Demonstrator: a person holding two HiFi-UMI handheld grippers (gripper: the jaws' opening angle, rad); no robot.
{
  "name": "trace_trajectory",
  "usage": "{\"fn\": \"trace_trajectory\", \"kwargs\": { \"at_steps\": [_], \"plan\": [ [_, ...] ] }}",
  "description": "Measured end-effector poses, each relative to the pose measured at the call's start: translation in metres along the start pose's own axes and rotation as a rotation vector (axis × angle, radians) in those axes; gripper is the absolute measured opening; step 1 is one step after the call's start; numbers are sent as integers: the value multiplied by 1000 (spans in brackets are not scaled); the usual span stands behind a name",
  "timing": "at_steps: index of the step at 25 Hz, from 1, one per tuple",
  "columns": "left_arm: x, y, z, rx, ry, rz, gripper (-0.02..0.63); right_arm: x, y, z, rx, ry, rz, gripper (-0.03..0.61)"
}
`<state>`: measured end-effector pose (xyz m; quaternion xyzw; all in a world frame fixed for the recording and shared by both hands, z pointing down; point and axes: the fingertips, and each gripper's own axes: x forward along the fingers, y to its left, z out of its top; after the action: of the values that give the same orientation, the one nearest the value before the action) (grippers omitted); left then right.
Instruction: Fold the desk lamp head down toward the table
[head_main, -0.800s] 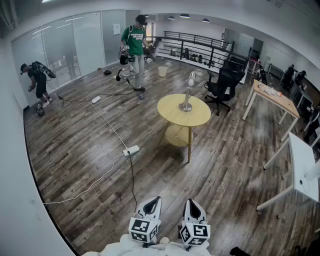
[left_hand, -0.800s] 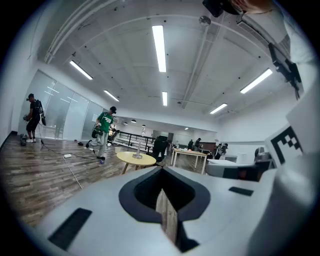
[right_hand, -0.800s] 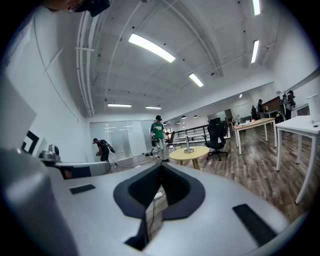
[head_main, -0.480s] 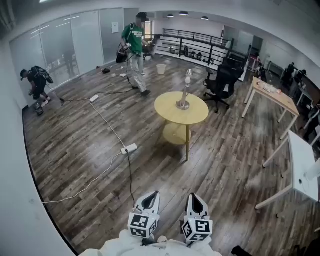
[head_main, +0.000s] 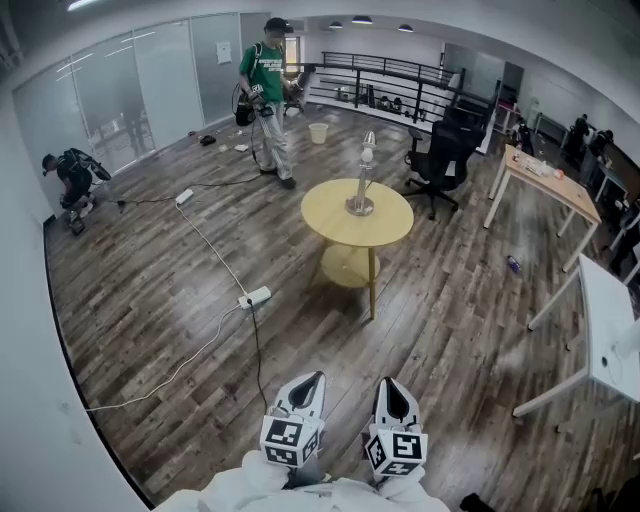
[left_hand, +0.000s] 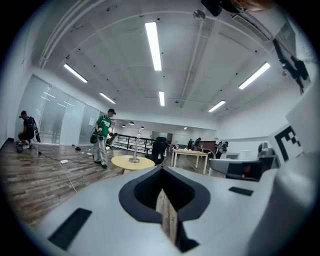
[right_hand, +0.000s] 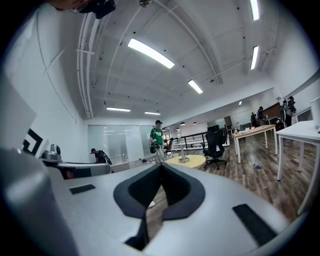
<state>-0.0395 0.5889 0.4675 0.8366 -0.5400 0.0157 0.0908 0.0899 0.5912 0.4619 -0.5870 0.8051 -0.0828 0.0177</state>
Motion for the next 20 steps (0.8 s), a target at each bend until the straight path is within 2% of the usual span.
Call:
{"fn": "trace_trajectory", "kwargs": {
  "at_steps": [10, 20],
  "plan": [
    [64, 28, 10, 3, -3, -9, -3, 64, -22, 1, 15, 5, -17, 11],
    [147, 81, 30, 11, 3, -33, -3, 162, -34, 13, 10, -8, -36, 12]
  ]
}}
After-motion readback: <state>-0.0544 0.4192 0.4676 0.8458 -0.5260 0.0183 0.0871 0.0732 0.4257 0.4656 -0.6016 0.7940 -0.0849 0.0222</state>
